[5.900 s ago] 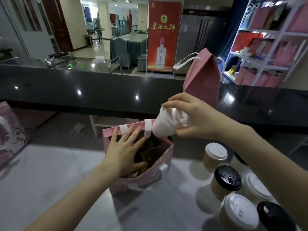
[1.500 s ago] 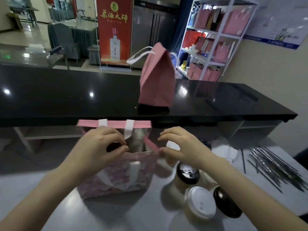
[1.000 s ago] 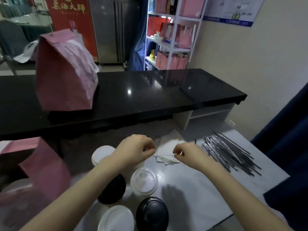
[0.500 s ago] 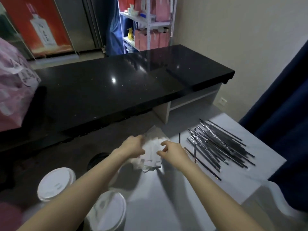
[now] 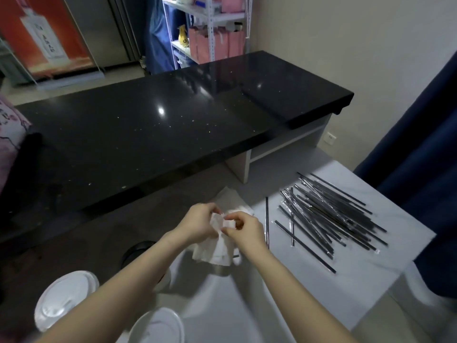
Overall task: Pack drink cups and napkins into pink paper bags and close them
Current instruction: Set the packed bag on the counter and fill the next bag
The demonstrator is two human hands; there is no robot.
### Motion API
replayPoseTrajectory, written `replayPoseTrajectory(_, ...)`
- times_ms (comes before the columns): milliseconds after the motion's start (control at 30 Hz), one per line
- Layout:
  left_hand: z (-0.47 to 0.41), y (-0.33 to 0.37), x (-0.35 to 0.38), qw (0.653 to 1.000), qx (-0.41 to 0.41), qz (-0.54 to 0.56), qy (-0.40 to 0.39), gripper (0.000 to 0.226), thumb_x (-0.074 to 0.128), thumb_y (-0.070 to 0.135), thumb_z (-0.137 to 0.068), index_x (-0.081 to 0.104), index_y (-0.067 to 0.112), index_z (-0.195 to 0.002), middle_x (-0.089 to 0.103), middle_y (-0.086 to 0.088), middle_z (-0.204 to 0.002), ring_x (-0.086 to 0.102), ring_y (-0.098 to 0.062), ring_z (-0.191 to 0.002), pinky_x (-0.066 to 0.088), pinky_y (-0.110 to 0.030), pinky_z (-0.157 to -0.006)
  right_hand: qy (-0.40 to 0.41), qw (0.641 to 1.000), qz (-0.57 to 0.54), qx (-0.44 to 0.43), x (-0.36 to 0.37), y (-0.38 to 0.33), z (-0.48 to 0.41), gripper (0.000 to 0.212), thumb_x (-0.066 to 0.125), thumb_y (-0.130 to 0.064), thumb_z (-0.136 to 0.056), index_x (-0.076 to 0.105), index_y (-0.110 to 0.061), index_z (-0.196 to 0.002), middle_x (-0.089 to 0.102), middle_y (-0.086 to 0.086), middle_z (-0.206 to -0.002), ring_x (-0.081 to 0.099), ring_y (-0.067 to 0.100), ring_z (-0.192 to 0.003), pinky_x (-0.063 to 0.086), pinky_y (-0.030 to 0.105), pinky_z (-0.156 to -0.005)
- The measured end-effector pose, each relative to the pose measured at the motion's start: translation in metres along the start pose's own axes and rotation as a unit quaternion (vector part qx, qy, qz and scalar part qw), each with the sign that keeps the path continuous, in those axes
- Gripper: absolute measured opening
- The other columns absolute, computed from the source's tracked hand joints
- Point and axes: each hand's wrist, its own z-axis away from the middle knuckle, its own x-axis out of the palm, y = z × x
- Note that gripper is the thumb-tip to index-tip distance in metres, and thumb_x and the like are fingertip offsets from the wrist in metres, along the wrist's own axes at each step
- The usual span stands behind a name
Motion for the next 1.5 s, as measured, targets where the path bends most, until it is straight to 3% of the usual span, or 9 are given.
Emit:
replayPoseTrajectory(133,0.010,0.002,-0.011,0.999,0.005,0.050,0.000,0.039,0.081,0.010,-0.066,0.055,0.021,-0.093,0.059,0.002,-0.096,0.058,-0.015,-0.085,0.051,-0.026,-0.065,0.013,0.999,-0.051,-0.015,-0.009,-0.006,0.006,0.029,0.073,-0.009,-0.071,0.067,-0.037,-0.075,0.063,-0.017,-0.069,0.055,-0.003,-0.063,0.043,0.013,-0.063)
replayPoseTrajectory(333,0.046,0.010,-0.045,0.984,0.066,0.153,0.061,0.036,0.081,0.013,-0.065,0.052,0.026,-0.083,0.063,0.000,-0.081,0.056,-0.007,-0.069,0.044,-0.021,-0.057,-0.060,0.988,-0.130,-0.062,-0.026,-0.038,0.029,0.031,0.086,-0.014,-0.068,0.070,-0.026,-0.091,0.067,-0.003,-0.085,0.059,0.008,-0.077,0.049,0.026,-0.072)
replayPoseTrajectory(467,0.084,0.015,-0.067,0.960,0.101,0.228,0.124,0.037,0.082,0.010,-0.065,0.053,0.026,-0.081,0.061,0.011,-0.072,0.055,-0.001,-0.068,0.043,-0.017,-0.060,-0.107,0.985,-0.039,-0.129,-0.032,-0.074,0.050,0.021,0.083,-0.026,-0.071,0.072,-0.025,-0.089,0.061,-0.004,-0.090,0.057,-0.002,-0.072,0.044,0.010,-0.064)
replayPoseTrajectory(733,0.197,-0.013,-0.118,0.908,0.108,0.272,0.299,0.035,0.080,0.014,-0.072,0.060,0.035,-0.091,0.066,0.005,-0.087,0.065,-0.010,-0.080,0.053,-0.023,-0.065,-0.155,0.948,0.029,-0.278,-0.005,-0.172,0.107,0.008,0.074,-0.032,-0.080,0.071,-0.032,-0.087,0.069,-0.013,-0.079,0.062,0.003,-0.075,0.050,0.021,-0.062)
replayPoseTrajectory(1100,0.445,-0.152,-0.204,0.860,0.025,0.044,0.508,0.025,0.076,0.011,-0.075,0.065,0.031,-0.087,0.066,0.017,-0.086,0.063,0.000,-0.088,0.045,-0.007,-0.076,-0.255,0.868,0.065,-0.421,0.162,-0.292,0.241,0.015,0.073,-0.011,-0.079,0.073,-0.020,-0.091,0.070,-0.010,-0.082,0.063,0.003,-0.079,0.049,0.016,-0.064)
replayPoseTrajectory(1200,0.502,-0.213,-0.216,0.870,-0.101,-0.062,0.478,0.033,0.077,0.017,-0.075,0.058,0.043,-0.084,0.061,0.021,-0.091,0.057,-0.003,-0.098,0.044,-0.019,-0.079,-0.267,0.843,0.098,-0.456,0.214,-0.311,0.279,0.014,0.070,-0.011,-0.079,0.072,-0.021,-0.089,0.068,-0.011,-0.078,0.060,0.000,-0.075,0.044,0.012,-0.061)
replayPoseTrajectory(1267,0.527,-0.248,-0.216,0.895,-0.149,-0.072,0.413,0.041,0.080,0.024,-0.074,0.059,0.043,-0.103,0.060,0.017,-0.116,0.047,-0.011,-0.125,0.043,-0.032,-0.098,-0.258,0.821,0.143,-0.488,0.246,-0.318,0.300,0.014,0.068,-0.014,-0.080,0.071,-0.023,-0.090,0.067,-0.011,-0.081,0.060,0.002,-0.077,0.045,0.016,-0.064)
replayPoseTrajectory(1367,0.546,-0.282,-0.209,0.949,-0.153,-0.021,0.276,0.082,0.081,0.043,-0.070,0.039,0.042,-0.141,0.029,0.021,-0.151,0.006,-0.003,-0.146,0.017,-0.043,-0.120,-0.238,0.789,0.243,-0.512,0.283,-0.319,0.322,0.012,0.065,-0.019,-0.081,0.067,-0.024,-0.091,0.066,-0.008,-0.085,0.061,0.013,-0.082,0.051,0.034,-0.070)
replayPoseTrajectory(1500,0.552,-0.303,-0.202,0.972,-0.113,-0.006,0.207,0.107,0.078,0.063,-0.061,0.016,0.051,-0.147,0.001,0.032,-0.152,-0.016,0.003,-0.142,0.003,-0.036,-0.119,-0.307,0.750,0.354,-0.467,0.314,-0.312,0.336,0.015,0.067,-0.019,-0.079,0.069,-0.017,-0.094,0.068,0.001,-0.088,0.060,0.018,-0.085,0.051,0.039,-0.076)
